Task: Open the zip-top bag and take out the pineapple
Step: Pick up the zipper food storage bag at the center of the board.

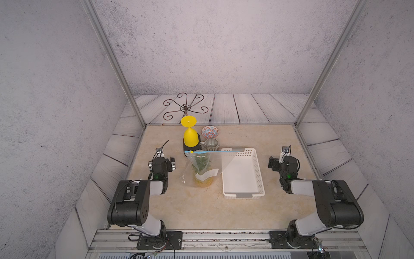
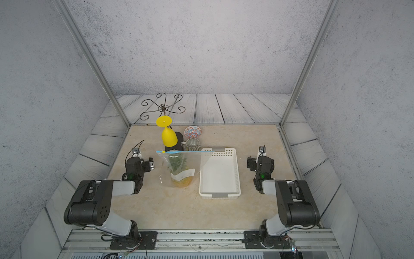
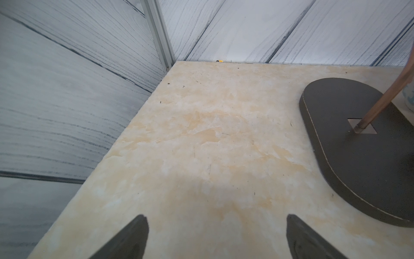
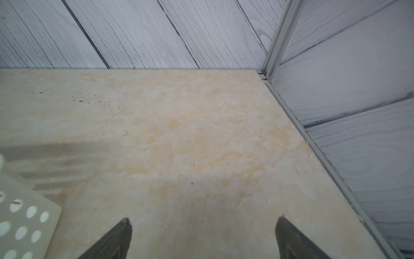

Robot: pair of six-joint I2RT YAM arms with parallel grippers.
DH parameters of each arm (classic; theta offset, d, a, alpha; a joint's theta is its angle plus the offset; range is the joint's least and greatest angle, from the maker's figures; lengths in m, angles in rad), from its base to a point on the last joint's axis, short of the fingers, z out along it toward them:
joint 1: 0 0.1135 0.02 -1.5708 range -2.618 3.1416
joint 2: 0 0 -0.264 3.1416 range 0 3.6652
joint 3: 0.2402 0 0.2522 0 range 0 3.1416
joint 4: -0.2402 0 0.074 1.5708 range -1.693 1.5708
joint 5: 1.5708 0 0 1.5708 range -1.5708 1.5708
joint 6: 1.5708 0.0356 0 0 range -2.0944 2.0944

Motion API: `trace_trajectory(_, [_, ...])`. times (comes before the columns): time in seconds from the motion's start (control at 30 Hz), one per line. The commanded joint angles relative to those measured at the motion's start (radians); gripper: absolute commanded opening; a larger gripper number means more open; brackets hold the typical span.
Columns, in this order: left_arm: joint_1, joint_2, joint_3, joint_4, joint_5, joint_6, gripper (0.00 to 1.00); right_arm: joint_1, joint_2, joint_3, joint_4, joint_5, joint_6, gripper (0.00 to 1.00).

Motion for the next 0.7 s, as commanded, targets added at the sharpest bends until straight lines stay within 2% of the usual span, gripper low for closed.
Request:
trace_trajectory(0.0, [0.006,-0.018,0.019,-0.005,0.006,0.008,0.97,-0.003,0.021,0.017,-0.001,-0.008,0.010,0.99])
trace_trajectory(0.2, [0.006,-0.029,0.003,0.043,-0.007,0.009,0.97,-0.003,-0.003,0.010,0.014,0.028,0.018,0.99])
trace_trajectory(0.23, [0.005,-0.067,-0.004,0.050,-0.027,0.015,0.97,-0.001,-0.046,0.023,-0.043,0.059,0.026,0.99])
trace_trajectory(0.3, [-0.009,-0.213,0.021,-0.111,-0.075,0.012,0.97,-0.001,-0.150,0.113,-0.269,0.125,0.064,0.99])
trace_trajectory(0.37, [-0.017,-0.380,0.067,-0.278,-0.106,-0.057,0.97,-0.001,-0.244,0.215,-0.385,0.175,0.123,0.99])
trace_trajectory(0.4, [-0.028,-0.451,0.100,-0.329,-0.146,-0.079,0.97,-0.002,-0.273,0.295,-0.441,0.192,0.193,0.99])
trace_trajectory(0.43, [-0.041,-0.503,0.143,-0.389,-0.208,-0.129,0.97,-0.002,-0.288,0.398,-0.570,0.254,0.342,0.99])
trace_trajectory(0.47, [-0.043,-0.534,0.192,-0.464,-0.271,-0.237,0.97,-0.004,-0.289,0.501,-0.748,0.292,0.491,0.99])
trace_trajectory(0.5, [-0.039,-0.564,0.282,-0.671,-0.317,-0.429,0.97,-0.005,-0.279,0.614,-0.959,0.329,0.627,0.99])
trace_trajectory(0.53, [-0.036,-0.581,0.391,-0.891,-0.269,-0.593,0.97,-0.003,-0.262,0.689,-1.108,0.390,0.791,0.99])
trace_trajectory(0.57, [-0.032,-0.590,0.458,-1.003,-0.192,-0.658,0.97,-0.011,-0.252,0.727,-1.182,0.378,0.867,0.99])
trace_trajectory(0.67, [-0.013,-0.590,0.542,-1.116,-0.003,-0.932,0.97,-0.015,-0.284,0.720,-1.039,0.091,0.743,0.99])
